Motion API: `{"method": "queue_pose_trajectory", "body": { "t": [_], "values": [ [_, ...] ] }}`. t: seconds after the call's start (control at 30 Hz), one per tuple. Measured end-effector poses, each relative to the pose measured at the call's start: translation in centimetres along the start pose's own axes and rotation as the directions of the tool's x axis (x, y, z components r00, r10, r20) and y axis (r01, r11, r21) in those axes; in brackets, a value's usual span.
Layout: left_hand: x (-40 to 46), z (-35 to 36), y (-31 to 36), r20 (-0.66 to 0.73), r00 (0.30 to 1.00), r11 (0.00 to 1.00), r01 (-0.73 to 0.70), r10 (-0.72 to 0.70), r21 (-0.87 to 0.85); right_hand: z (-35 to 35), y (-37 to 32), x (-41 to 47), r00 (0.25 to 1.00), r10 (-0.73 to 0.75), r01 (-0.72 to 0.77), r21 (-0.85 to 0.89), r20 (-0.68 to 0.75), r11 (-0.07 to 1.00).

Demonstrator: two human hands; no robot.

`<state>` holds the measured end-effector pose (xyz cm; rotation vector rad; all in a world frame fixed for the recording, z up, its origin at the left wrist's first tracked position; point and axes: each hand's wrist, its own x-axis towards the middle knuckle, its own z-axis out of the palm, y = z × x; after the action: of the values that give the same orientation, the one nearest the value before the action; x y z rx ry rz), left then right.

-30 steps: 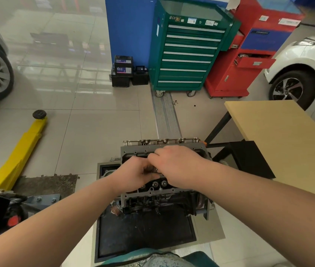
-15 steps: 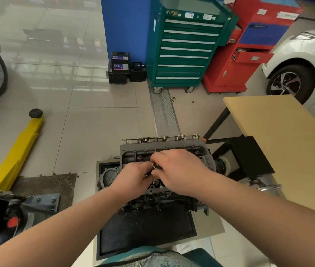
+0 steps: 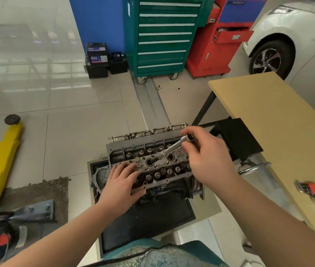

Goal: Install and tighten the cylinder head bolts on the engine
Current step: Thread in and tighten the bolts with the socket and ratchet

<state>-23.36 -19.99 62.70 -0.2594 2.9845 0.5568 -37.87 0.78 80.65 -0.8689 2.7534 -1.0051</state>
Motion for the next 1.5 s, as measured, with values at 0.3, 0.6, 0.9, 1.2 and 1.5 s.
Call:
{"method": "queue_pose_trajectory", "body": {
  "t": [0.3, 0.6, 0.9, 1.2, 1.5],
  "values": [
    [-0.5, 2.5, -1.0, -0.049, 0.994, 0.980, -0.083, 0.093, 0.180, 1.0, 1.2, -0.8, 1.000, 0.023, -0.023, -0.142, -0.004, 0.990],
    [-0.4, 2.5, -1.1, -0.030, 0.995, 0.971, -0.083, 0.092, 0.224, 1.8, 0.8, -1.4, 0.999, 0.035, -0.036, -0.202, -0.007, 0.979],
    [-0.3, 1.5, -0.9, -0.030, 0.995, 0.953, -0.084, 0.097, 0.292, 2.3, 0.6, -1.0, 0.999, -0.030, 0.037, -0.187, 0.037, 0.982],
    [-0.4, 1.6, 0.5, 0.069, 0.997, 0.962, 0.012, -0.032, 0.271, 1.1, 1.2, 1.3, 0.955, -0.226, 0.254, -0.135, 0.190, 0.958],
    [-0.7, 2.4, 9.9, -0.183, 0.927, 0.936, 0.292, -0.327, -0.196, 0.2, 2.4, 3.9, 0.795, -0.459, 0.506, -0.015, 0.397, 0.863]
  ]
}}
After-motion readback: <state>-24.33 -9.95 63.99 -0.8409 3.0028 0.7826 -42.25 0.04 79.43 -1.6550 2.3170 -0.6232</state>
